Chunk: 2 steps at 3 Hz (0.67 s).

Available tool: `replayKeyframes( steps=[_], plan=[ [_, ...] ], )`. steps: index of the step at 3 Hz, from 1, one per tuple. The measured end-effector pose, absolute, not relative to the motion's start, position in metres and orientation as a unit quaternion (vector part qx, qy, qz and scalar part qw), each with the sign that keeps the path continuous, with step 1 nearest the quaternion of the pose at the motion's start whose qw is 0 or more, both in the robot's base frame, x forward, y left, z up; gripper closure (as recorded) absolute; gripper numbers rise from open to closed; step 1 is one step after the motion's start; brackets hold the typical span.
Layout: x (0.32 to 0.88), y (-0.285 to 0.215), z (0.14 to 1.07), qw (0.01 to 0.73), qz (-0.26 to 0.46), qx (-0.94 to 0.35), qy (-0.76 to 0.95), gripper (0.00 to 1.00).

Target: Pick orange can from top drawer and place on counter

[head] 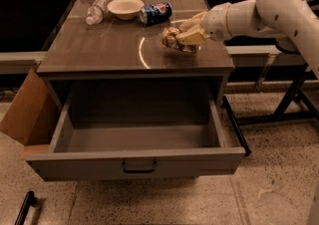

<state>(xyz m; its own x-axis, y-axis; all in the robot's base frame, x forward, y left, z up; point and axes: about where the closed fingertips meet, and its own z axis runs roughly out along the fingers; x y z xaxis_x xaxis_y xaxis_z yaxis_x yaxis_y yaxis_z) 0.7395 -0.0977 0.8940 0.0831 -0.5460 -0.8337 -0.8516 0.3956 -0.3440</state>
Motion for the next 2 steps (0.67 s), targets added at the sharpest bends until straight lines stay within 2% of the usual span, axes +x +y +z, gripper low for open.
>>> replayKeyframes(
  steps=[2],
  plan=[
    [0.764,-0.099,0.888,0.515,0.139,-0.508,0.677,0.14]
  ],
)
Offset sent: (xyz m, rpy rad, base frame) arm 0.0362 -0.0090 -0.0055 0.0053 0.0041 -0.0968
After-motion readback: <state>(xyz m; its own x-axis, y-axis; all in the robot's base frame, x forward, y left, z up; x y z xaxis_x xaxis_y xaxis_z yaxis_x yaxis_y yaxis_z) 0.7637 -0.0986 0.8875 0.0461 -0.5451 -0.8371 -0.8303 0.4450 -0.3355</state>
